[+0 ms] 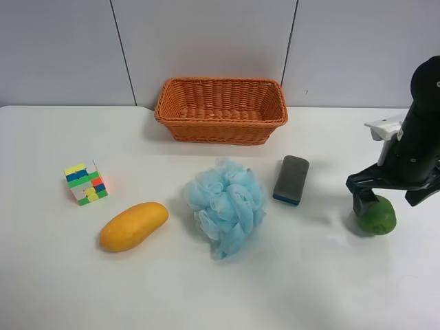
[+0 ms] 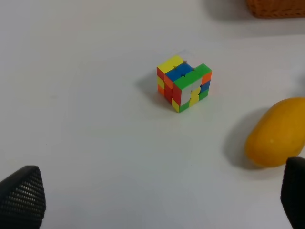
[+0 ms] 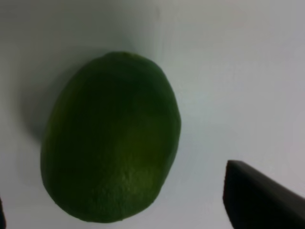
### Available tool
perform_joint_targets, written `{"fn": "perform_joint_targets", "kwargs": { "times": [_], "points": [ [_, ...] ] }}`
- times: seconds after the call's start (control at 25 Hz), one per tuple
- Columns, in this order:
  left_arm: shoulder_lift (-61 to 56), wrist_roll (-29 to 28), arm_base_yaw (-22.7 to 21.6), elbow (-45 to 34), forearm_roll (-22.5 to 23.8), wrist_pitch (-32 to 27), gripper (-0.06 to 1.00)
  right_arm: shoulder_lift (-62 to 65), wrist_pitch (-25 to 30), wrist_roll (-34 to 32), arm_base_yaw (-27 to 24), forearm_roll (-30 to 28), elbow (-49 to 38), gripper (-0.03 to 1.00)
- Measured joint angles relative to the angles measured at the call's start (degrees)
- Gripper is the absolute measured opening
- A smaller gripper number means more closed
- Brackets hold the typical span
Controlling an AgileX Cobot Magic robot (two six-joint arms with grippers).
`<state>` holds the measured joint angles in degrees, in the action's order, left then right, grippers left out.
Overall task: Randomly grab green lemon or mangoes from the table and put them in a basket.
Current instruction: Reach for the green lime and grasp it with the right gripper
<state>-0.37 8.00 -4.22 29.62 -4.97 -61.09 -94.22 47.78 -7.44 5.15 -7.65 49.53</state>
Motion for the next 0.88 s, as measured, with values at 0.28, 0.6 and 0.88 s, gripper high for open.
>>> {"fn": "perform_joint_targets", "kwargs": {
  "times": [0.28,0.6,0.88],
  "points": [
    [0.0,0.0,0.0,0.0,0.0,0.0,0.99,0.0,-1.3,-0.8,-0.7,-1.2,-2.0,0.89],
    [0.0,0.0,0.0,0.0,0.0,0.0,0.99,-0.8,-8.7,-0.8,-2.0,-0.7,-6.3,0.89],
    [0.0,0.0,0.0,0.0,0.0,0.0,0.99,-5.3,-13.7,-0.4,-2.0,0.9,-6.3,0.88]
  ]
}}
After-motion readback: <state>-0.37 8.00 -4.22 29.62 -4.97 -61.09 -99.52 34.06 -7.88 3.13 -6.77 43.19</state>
